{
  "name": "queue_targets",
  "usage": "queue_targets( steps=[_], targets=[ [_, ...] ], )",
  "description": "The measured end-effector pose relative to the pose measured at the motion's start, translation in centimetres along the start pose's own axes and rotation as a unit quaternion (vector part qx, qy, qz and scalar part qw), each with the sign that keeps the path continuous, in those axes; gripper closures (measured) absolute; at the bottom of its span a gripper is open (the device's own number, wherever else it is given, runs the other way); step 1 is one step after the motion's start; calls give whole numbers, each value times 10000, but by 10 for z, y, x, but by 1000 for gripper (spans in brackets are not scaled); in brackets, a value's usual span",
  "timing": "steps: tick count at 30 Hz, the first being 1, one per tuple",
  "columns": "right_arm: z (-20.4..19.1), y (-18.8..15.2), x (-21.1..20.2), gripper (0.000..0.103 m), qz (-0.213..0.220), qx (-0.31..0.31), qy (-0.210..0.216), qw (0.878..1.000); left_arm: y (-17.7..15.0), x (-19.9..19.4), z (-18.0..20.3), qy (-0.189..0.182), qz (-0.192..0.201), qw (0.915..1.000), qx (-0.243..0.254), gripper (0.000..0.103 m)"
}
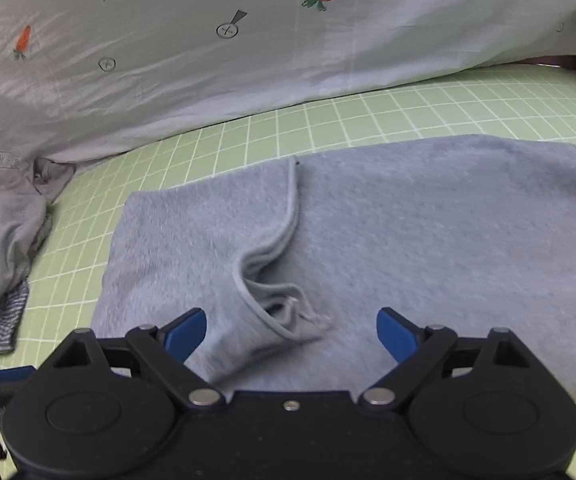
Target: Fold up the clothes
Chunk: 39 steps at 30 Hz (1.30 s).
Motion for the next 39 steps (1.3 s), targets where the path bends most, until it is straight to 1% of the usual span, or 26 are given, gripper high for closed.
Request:
queue_targets(
  steps=[1,4,5,7,8,9,12,13,15,17,18,19,21,22,23,24,25,26,28,29,30,32,34,37,39],
  targets=[
    [-6,0,3,15,6,15,14,10000,0,3,-2,-43,-27,10000,-8,8],
    [-15,-3,17,29,-150,11,-54,9999,-1,14,-3,-126,-127,9998,74,8],
    [-16,-4,19,38,-162,33,-82,9998,-2,18,-3,-126,-159,9997,127,8],
    [-15,-6,18,60,-113,155,-85,9998,-3,24,-4,-144,-211,9995,209,8],
    [-15,-6,16,85,-150,248,-8,9996,-3,26,-5,-165,-232,9993,235,8],
    [-14,-6,13,91,-174,373,55,9991,-3,28,-7,-193,-252,9993,208,7],
    [-16,1,-14,92,-99,712,136,9973,-3,31,-16,-244,-268,9993,124,7],
    [-17,3,-23,92,-81,775,161,9968,-3,31,-18,-259,-257,9992,131,5],
    [-19,3,-29,90,-206,671,72,9975,-6,31,-21,-250,-246,9992,169,3],
    [-20,-4,-21,84,-418,329,-270,9982,-7,30,-22,-232,-259,9992,199,2],
    [-19,-9,-15,77,-544,156,-479,9972,-8,30,-22,-222,-267,9992,214,2],
    [-17,-13,-12,71,-619,115,-598,9962,-8,29,-23,-229,-303,9991,182,2],
    [-12,-17,-14,57,-613,235,-631,9958,-7,24,-25,-197,-328,9992,70,2],
    [-11,-17,-18,53,-607,222,-639,9959,-6,21,-25,-169,-287,9994,45,2],
    [-10,-17,-22,42,-614,156,-637,9960,-5,16,-25,-130,-226,9997,37,2],
    [-9,-18,-25,27,-620,90,-634,9960,-3,10,-25,-109,-133,9999,16,2],
    [-7,-18,-30,21,-616,49,-606,9962,-2,3,-24,-91,-36,10000,-5,2],
    [-4,-18,-36,18,-601,37,-549,9967,0,-4,-24,-72,60,10000,-27,2],
    [6,-17,-50,10,-456,70,-459,9979,5,-24,-18,-200,407,9990,-53,2],
    [12,-17,-58,0,-363,89,-448,9983,7,-35,-15,-268,585,9979,-65,2],
    [19,-17,-67,0,-276,117,-470,9984,10,-45,-12,-336,762,9965,-78,2],
    [35,-15,-82,0,-191,271,-506,9982,15,-67,0,-338,1093,9934,-96,2],
    [51,-13,-98,0,-53,414,-337,9986,20,-85,13,-318,1349,9903,-90,2],
    [77,-10,-119,0,274,620,-193,9975,24,-109,40,-310,1674,9854,46,2],
    [95,-10,-131,0,464,774,-132,9958,23,-121,58,-375,1752,9838,26,2]
  ],
)
Point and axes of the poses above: each gripper's, at about its wrist camera, not at the fingertips, and x roughly the way its jaws point, z to its right, y to its top, the point moved 1 cm from there along x, roughly the way its jaws point, and after that the axes turned 9 degrees about z, right-handed, at the moved point
